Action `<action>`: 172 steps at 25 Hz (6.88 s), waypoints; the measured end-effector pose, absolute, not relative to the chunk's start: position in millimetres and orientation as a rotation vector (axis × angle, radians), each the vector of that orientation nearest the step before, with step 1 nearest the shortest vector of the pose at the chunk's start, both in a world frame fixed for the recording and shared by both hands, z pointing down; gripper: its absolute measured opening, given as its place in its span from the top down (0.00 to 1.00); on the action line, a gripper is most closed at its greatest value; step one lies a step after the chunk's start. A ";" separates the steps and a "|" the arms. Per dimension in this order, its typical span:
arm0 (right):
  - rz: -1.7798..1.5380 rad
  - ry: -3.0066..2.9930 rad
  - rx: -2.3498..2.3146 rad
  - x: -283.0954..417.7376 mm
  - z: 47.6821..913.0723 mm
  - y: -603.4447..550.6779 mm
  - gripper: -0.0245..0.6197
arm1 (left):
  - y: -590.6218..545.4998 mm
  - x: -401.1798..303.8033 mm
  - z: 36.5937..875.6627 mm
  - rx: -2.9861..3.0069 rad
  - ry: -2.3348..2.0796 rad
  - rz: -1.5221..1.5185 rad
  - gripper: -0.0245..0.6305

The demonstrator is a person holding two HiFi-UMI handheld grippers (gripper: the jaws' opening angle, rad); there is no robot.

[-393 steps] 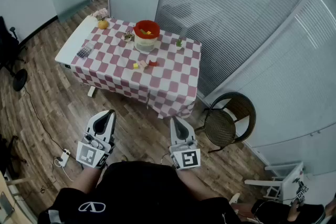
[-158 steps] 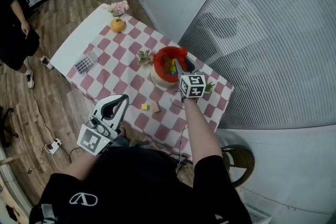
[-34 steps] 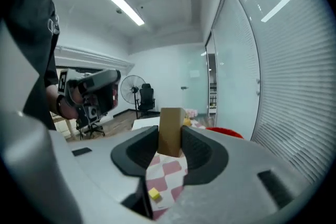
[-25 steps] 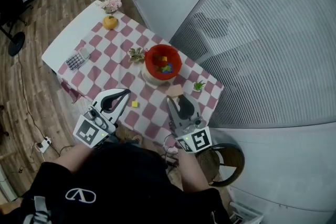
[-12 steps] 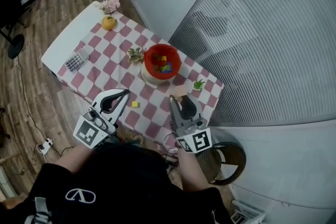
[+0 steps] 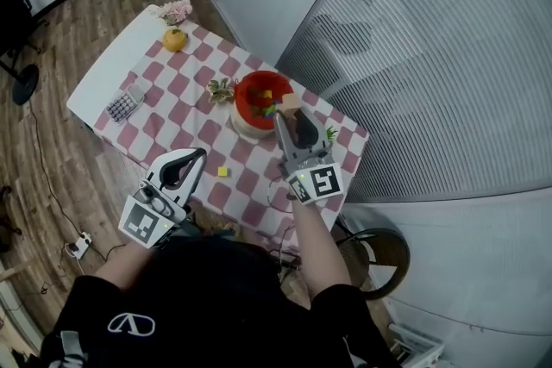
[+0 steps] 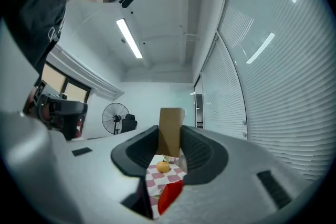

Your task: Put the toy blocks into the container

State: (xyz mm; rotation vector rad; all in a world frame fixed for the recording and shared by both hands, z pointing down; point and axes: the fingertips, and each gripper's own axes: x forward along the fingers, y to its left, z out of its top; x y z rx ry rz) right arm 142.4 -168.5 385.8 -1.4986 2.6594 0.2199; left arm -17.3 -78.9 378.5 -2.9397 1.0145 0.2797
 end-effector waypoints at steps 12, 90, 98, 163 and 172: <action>0.161 2.687 -1.564 146.3 413.6 -244.5 0.75 | -81.2 -32.5 382.6 -2.912 1.091 0.250 0.95; -0.090 3.602 -1.011 26.3 584.7 -108.3 0.59 | -81.6 -48.1 391.2 -2.906 1.150 0.245 0.95; 0.000 4.113 -0.516 12.1 692.8 -88.2 0.58 | -79.4 -60.1 396.9 -2.897 1.205 0.233 0.95; 0.127 2.824 -1.393 105.1 394.4 -117.2 0.73 | -92.9 -12.6 381.0 -2.971 0.985 0.299 0.95; 0.187 2.625 -1.502 144.2 372.0 -98.8 0.73 | -95.7 -2.7 382.6 -2.985 0.950 0.295 0.95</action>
